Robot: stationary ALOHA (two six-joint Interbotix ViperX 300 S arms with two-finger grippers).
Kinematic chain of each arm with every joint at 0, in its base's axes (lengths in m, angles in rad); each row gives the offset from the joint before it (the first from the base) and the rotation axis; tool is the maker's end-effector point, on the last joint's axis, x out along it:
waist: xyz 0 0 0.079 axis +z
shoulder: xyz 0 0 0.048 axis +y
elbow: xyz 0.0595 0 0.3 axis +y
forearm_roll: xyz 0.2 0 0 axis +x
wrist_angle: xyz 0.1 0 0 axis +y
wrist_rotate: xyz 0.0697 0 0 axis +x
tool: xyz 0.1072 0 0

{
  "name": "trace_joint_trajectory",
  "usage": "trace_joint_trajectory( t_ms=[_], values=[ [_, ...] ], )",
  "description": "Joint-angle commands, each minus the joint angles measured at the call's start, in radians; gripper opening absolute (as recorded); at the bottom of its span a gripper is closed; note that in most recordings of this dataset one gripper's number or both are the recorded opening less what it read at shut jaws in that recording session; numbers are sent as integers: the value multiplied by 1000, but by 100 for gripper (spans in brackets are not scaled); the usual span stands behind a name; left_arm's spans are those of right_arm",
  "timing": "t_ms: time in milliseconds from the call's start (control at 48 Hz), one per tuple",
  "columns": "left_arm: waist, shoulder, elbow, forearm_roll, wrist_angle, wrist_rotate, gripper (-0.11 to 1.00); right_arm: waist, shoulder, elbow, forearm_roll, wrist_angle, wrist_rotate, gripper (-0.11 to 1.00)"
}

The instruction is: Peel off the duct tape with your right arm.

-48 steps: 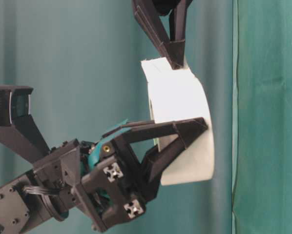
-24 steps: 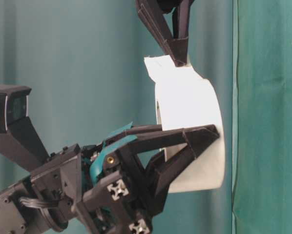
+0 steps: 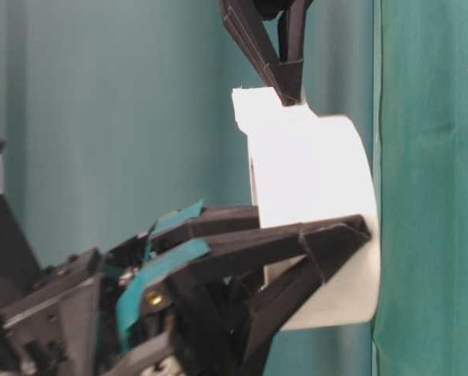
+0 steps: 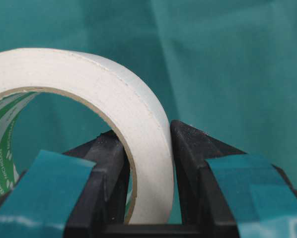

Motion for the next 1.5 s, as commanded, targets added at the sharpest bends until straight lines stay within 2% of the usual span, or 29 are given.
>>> trace_joint_trajectory(
  t_ms=[0, 229, 479, 813, 938, 1480],
  values=[
    [-64, -31, -40, -6, -29, 8, 22, -32, -15, -8, 9, -6, -2, -9],
    [-126, -15, -77, -6, -94, 17, 22, -34, -15, -12, 9, -6, -2, -9],
    [-161, 12, -127, -6, -84, 104, 22, -35, -8, -14, 9, -6, 0, -9],
    [-178, 12, -144, -8, -84, 118, 22, -37, -6, -6, 9, -5, 0, -9],
    [-196, 17, -163, -6, -86, 143, 22, -41, -6, -6, 9, -6, 0, -9],
    [-249, 64, -212, -9, -89, 469, 22, -48, -3, -6, 9, -3, 0, -9]
  ],
)
